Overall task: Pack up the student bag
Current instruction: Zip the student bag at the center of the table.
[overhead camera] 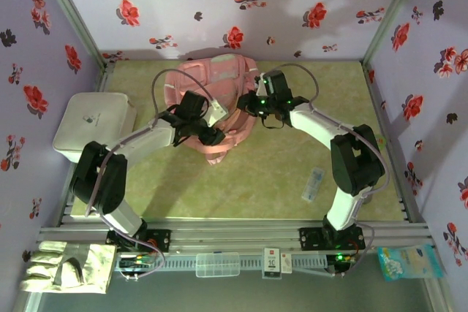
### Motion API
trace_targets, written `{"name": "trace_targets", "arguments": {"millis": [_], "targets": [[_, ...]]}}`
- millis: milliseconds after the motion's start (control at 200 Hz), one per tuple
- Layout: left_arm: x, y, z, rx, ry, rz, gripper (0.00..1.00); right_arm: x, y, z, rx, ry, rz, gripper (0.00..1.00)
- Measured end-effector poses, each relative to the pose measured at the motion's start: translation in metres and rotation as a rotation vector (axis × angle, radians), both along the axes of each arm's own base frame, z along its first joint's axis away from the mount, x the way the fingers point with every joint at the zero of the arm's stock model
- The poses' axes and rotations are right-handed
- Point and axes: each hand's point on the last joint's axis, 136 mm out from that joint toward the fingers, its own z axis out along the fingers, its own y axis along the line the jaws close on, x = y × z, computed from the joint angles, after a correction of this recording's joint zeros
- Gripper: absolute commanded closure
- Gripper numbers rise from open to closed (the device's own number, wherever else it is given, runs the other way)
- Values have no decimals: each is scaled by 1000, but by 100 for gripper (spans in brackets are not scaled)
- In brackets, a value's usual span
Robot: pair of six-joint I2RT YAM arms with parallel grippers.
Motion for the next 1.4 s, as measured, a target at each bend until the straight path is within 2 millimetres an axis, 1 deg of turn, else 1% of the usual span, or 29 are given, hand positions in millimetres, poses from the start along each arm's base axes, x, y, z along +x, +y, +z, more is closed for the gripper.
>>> {"name": "trace_targets", "arguments": {"millis": [130,220,325,430,530,655,715,790,915,960,995,1105,1180,1220,1320,1400], "targets": [[-1,-2,-2,1,-16,-48,52,1,-2,-1,17,16,-7,88],[-4,-4,-4,-3,-19,-85,53,1,-3,0,29,25,-9,88],[-13,-8,-5,-21,3,-136,54,2,-1,5,50,21,-9,87],[-20,-7,-5,-45,35,-164,53,2,0,6,61,25,-7,87],[-18,-3,-5,-56,44,-157,53,2,1,8,69,22,-4,87],[-14,-1,-6,-57,39,-149,57,2,2,11,84,23,-3,87],[-12,-2,-10,-48,41,-152,63,2,3,11,88,28,-6,87],[-9,-2,-15,-36,40,-155,68,2,3,11,91,35,-8,86],[-4,-2,-18,-16,27,-162,87,2,2,9,98,51,-18,84],[-3,-2,-19,-10,22,-159,93,2,1,9,103,54,-19,81],[-2,-1,-19,-7,17,-159,96,2,1,10,106,57,-21,75],[0,-1,-18,-4,4,-156,100,3,-6,16,111,48,-53,52],[-1,0,-15,-11,-12,-153,100,2,-17,23,95,18,-89,41],[-4,1,-13,-16,-23,-151,100,2,-26,27,74,-4,-119,39],[-9,3,-1,-32,-56,-146,100,4,-55,37,4,-50,-239,38],[-9,2,9,-49,-89,-141,100,2,-76,34,-55,-58,-326,38]]}}
